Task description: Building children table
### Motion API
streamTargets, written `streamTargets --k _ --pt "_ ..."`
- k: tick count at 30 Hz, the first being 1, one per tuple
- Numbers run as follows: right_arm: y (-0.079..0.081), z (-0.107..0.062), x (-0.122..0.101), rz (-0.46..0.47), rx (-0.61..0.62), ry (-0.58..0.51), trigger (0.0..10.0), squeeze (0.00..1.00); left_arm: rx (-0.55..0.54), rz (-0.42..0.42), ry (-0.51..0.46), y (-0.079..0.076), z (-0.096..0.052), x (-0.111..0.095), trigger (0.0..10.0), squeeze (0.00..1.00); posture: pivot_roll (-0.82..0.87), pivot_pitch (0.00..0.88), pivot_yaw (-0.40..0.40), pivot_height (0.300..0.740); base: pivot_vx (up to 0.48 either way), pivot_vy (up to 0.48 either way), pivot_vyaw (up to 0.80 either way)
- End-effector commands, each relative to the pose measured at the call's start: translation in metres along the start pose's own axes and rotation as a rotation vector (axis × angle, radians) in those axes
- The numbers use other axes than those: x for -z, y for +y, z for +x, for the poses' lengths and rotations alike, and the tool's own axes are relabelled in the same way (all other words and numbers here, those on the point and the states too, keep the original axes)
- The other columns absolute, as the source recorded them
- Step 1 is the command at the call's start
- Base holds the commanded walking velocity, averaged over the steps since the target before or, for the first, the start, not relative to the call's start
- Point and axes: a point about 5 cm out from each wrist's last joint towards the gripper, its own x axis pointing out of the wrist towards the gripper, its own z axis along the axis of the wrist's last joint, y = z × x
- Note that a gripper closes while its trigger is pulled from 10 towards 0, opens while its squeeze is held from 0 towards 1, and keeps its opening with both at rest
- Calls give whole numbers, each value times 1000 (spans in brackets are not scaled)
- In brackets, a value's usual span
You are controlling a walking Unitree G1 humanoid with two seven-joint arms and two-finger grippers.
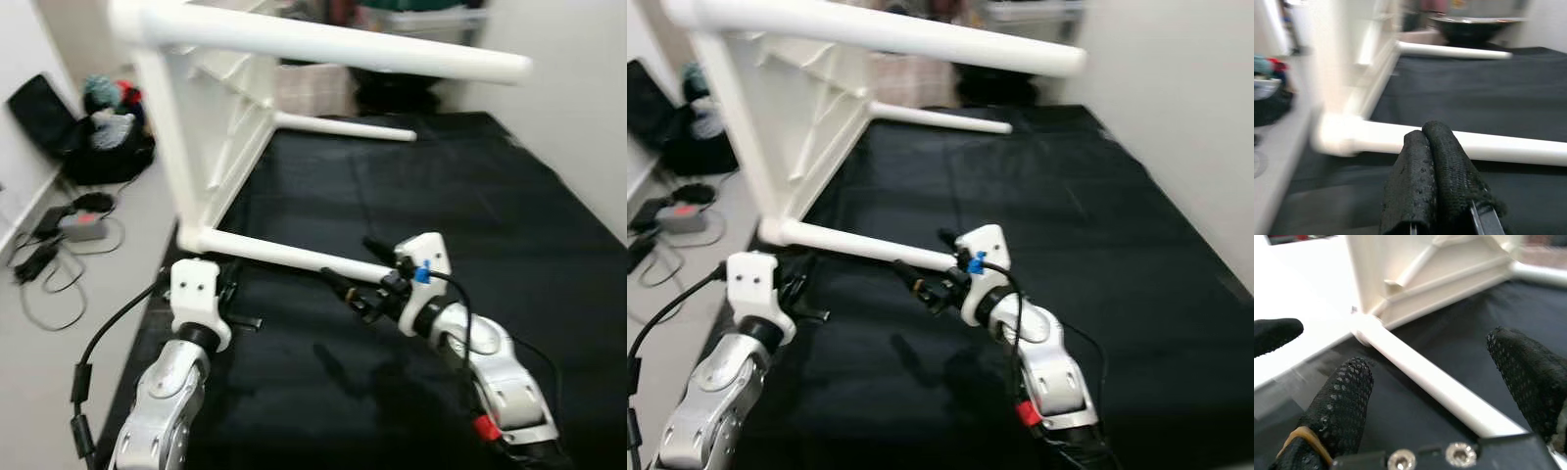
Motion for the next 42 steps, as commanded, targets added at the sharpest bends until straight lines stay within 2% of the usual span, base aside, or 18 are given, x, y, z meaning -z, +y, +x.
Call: streamTargets --k 1,11,14,16,18,20,24,25,26,28,29,30,31,33,35,40,41,42 --pt "6 1 -3 8 -35 -29 10000 0 1 -2 18 1 0 3 10000 0 -29 0 -17 740 262 0 0" --pt "12 -2 -7 8 -101 -50 10000 0 6 -4 19 1 -1 2 10000 0 -28 0 -11 740 259 0 0" --pt "15 -5 -15 8 -164 -75 10000 0 7 -6 19 1 -1 1 10000 0 -28 0 -9 740 261 0 0" --pt "19 -15 -37 42 -323 -151 10000 0 42 -16 20 -3 -1 0 10000 0 -30 0 -3 740 122 0 0" --pt "19 -15 -37 42 -323 -151 10000 0 42 -16 20 -3 -1 0 10000 0 -30 0 -3 740 0 0 0" --pt "20 -26 -53 48 -439 -200 10000 0 83 -35 27 -8 0 0 10000 0 -32 0 -1 740 0 0 0" --pt "18 -37 -69 27 -509 -238 10000 0 124 -52 34 -11 1 -1 10000 0 -33 0 2 740 0 0 0" --pt "13 -43 -80 -42 -526 -245 10000 0 136 -66 36 -12 3 -2 10000 0 -37 0 6 740 0 0 0" --pt "13 -43 -80 -42 -526 -245 10000 0 136 -66 36 -12 3 -2 10000 0 -37 0 6 740 0 0 0" --pt "2 -43 -96 -321 -451 -181 10000 0 134 -81 34 -10 10 -4 10000 0 -47 0 12 740 0 0 0" --pt "2 -43 -96 -321 -451 -181 10000 0 134 -81 34 -10 10 -4 10000 0 -47 0 12 740 0 0 0" --pt "-4 -40 -104 -463 -393 -154 10000 0 126 -86 30 -9 13 -5 10000 0 -52 1 16 740 0 0 0" --pt "-4 -40 -104 -463 -393 -154 10000 0 126 -86 30 -9 13 -5 10000 0 -52 1 16 740 0 0 0" --pt "-13 -31 -128 -696 -239 -165 10000 0 90 -112 24 -5 20 -7 10000 0 -63 2 18 740 0 0 0" --pt "-17 -26 -144 -812 -134 -183 10000 0 52 -132 21 -1 25 -7 10000 0 -72 0 19 740 0 0 0" --pt "-18 -23 -153 -879 -61 -175 10000 0 21 -151 21 2 30 -7 10000 0 -81 0 21 740 0 0 0" --pt "-7 -18 -160 -901 -36 -183 10000 0 4 -165 22 3 34 -7 10000 0 -97 0 21 740 0 0 0" --pt "-7 -18 -160 -901 -36 -183 10000 0 4 -165 22 3 34 -7 10000 0 -97 0 21 740 0 0 0"
